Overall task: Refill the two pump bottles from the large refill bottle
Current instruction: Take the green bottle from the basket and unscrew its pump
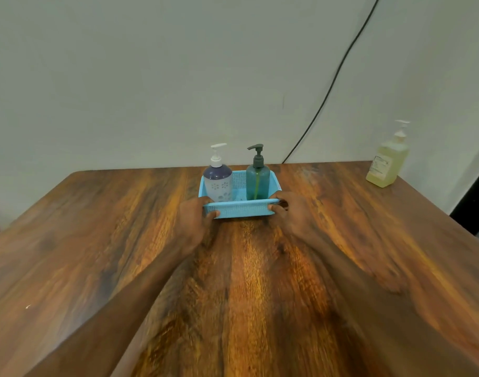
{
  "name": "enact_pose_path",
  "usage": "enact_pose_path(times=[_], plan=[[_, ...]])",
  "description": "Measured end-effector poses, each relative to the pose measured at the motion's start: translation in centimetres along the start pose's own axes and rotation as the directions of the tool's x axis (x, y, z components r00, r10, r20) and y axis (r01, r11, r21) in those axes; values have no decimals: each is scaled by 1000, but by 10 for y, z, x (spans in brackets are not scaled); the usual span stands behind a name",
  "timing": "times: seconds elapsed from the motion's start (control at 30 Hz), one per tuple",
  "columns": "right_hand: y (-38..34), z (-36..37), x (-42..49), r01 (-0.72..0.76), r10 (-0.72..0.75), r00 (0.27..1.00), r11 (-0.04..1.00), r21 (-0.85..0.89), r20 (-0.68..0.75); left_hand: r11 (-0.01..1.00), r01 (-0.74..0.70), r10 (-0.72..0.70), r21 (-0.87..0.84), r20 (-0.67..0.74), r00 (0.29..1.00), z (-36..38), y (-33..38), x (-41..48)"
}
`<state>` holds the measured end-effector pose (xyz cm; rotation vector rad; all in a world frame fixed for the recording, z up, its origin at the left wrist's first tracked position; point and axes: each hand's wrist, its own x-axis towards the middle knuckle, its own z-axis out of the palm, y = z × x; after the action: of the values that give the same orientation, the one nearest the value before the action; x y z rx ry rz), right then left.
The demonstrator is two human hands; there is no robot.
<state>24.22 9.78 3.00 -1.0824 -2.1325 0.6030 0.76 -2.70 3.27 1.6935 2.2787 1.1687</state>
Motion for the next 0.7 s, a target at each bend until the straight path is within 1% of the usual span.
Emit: enact_pose_path(times=[0.07, 0.13, 0.23, 0.3, 0.4, 0.53, 0.7], plan=[[-9, -10, -15, 28, -28, 1000, 1000, 1, -2, 1000, -28, 28, -8, -22, 999, -8, 4, -16], [-18, -19, -30, 46, -46, 999, 999, -5, -6, 999, -26, 25, -26, -35, 999, -16, 10, -33], [-29, -28, -55, 48, -48, 999, 999, -6, -6, 999, -17, 15, -46, -49, 999, -29, 21, -61], [-35, -33, -73, 49, -49, 999, 999, -2, 8, 999, -33, 31, -25, -56, 998, -36, 24, -79], [-42, -36, -102, 48, -48, 999, 999, -10, 3, 999, -49, 49, 3, -46, 998, -42, 26, -104], [-42, -34, -141, -8, 8, 1000, 1000, 3, 21, 998, -63, 63, 26, -6, 998, -46, 26, -136], [-39, -31, -162, -37, 38, 998, 999, -9, 51, 998, -62, 61, 3, 44, 997, -37, 24, -152]])
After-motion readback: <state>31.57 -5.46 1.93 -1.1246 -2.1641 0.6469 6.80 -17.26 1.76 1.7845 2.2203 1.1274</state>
